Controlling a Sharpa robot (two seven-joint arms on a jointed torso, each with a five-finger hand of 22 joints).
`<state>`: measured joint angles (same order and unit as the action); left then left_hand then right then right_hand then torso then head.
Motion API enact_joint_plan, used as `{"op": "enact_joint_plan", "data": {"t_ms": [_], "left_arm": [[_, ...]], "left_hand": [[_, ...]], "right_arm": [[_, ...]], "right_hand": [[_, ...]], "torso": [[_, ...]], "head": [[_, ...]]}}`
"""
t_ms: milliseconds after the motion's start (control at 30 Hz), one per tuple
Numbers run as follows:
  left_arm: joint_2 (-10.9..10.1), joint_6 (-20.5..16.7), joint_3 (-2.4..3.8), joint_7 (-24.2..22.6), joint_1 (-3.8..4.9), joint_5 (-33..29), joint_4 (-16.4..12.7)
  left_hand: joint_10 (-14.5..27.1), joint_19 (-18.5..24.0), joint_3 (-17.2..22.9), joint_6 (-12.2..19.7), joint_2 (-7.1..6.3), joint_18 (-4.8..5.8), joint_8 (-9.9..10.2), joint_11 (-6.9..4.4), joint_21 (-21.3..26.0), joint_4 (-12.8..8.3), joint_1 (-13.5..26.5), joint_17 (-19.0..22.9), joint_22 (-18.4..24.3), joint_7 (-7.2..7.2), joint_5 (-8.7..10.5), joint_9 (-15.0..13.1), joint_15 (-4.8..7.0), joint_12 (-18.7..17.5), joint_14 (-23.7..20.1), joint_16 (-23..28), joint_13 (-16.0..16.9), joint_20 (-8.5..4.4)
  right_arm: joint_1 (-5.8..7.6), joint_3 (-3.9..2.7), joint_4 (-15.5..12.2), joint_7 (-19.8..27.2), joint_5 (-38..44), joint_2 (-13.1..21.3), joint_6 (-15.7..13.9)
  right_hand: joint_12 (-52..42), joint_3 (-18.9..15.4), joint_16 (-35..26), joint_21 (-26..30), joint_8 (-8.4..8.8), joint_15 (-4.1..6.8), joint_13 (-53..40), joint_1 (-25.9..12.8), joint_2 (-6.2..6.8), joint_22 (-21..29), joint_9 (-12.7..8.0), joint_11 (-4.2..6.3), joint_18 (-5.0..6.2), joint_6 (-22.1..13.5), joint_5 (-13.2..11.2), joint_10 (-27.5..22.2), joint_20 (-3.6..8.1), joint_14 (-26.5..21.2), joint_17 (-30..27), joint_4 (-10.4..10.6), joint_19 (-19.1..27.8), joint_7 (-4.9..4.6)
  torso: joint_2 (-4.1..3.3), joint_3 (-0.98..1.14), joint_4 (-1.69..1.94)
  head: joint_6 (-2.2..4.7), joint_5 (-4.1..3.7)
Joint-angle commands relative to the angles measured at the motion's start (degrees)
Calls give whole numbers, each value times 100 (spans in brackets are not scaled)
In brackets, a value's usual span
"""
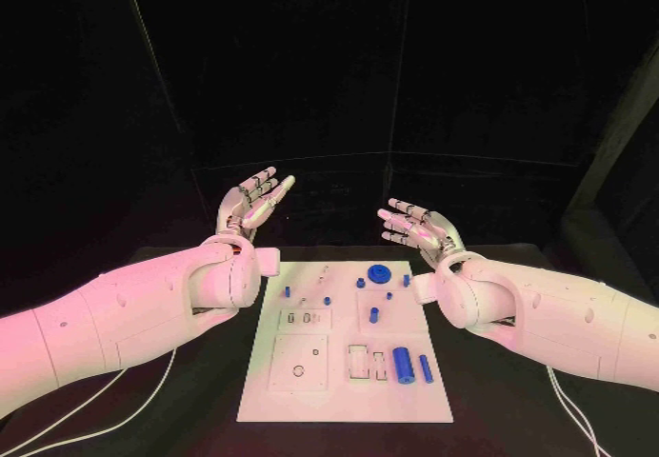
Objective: Assemble the parts on the task board
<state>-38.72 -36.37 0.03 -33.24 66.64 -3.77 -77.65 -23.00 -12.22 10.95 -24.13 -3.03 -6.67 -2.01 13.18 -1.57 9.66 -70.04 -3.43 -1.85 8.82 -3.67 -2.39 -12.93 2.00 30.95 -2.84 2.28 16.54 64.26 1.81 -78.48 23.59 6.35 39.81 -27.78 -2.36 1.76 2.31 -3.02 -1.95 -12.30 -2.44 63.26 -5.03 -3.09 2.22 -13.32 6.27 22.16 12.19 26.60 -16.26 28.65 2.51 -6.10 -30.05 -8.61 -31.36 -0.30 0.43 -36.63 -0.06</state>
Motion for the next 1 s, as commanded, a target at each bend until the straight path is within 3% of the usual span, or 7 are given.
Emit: {"op": "enact_joint_plan", "data": {"t_ms": [33,200,233,300,533,700,1000], "left_arm": [[7,273,2,-249,9,-68,3],[7,273,2,-249,9,-68,3],[-142,347,-1,-262,-55,-68,113],[-166,369,-1,-261,-68,-68,108],[-382,623,-2,-289,-93,-58,-72],[-555,1058,-3,-300,-98,152,-270],[-893,1443,-3,-242,-99,298,-843]], "left_hand": [[-45,-9,29,-37,4,-64,-40,12,-39,-3,-55,-7,-6,560,-16,-5,-16,31,46,-34,6,29],[-86,-47,34,-75,28,-71,-46,31,-52,-8,-65,-17,-14,580,-15,-9,-25,35,102,-45,9,32],[-103,-66,34,-90,36,-71,-48,39,-59,-12,-67,-22,-18,587,-15,-11,-30,37,130,-51,10,33],[-129,-106,32,-114,50,-68,-50,53,-73,-18,-71,-30,-26,600,-15,-13,-39,38,186,-60,12,34],[-749,-1188,-3,-542,152,-84,-97,144,-424,-94,-94,-179,-211,635,-11,-43,-32,101,1240,-344,53,24],[-2535,-3014,-61,-1660,310,-357,-270,-35,-1109,-166,-73,-294,-495,657,-9,-121,257,397,2227,-673,159,-10],[-3296,-3769,-137,-2758,402,-397,-388,-232,-1305,-287,-95,-369,-473,511,-6,-152,485,472,3022,-749,148,-192]], "right_arm": [[54,10,124,-300,459,-50,926],[83,21,200,-351,526,-83,1079],[84,18,465,-126,1824,55,552],[87,17,492,-124,2026,68,530],[225,14,616,-228,3056,91,517],[344,12,689,-486,3810,38,544],[701,12,853,-1338,5611,-79,925]], "right_hand": [[-171,144,255,-252,-148,23,-96,658,-112,-128,85,-32,232,1008,72,1450,-34,1829,121,-433,-1139,-704],[-366,294,356,-463,-313,241,-125,962,-153,-164,165,170,416,2397,59,2651,-7,2613,116,-769,-1657,-536],[-379,328,365,-501,-329,277,-117,996,-159,-168,170,203,430,2644,57,2769,11,2739,113,-828,-1753,-515],[-373,398,394,-571,-318,334,-107,1047,-164,-178,162,240,427,2884,52,2916,63,2952,110,-933,-1918,-502],[-358,728,460,-810,-259,552,-115,1221,-85,-224,162,382,437,3260,55,3403,299,3591,119,-1053,-2419,-423],[-416,920,581,-1210,-303,791,-124,1233,58,-391,172,567,427,3592,137,3945,586,4194,130,-1044,-2996,-287],[-341,917,937,-2083,-252,1140,-147,1148,313,-825,163,798,429,3859,39,4459,1036,5391,202,-1031,-3879,-115]], "torso": [[-1,0,2],[-1,0,2],[-40,-20,1],[-48,-19,6],[-178,-41,53],[-248,-52,77],[-530,-110,155]], "head": [[1,0],[1,0],[-13,-77],[-15,-85],[36,-119],[44,-135],[87,-238]]}}
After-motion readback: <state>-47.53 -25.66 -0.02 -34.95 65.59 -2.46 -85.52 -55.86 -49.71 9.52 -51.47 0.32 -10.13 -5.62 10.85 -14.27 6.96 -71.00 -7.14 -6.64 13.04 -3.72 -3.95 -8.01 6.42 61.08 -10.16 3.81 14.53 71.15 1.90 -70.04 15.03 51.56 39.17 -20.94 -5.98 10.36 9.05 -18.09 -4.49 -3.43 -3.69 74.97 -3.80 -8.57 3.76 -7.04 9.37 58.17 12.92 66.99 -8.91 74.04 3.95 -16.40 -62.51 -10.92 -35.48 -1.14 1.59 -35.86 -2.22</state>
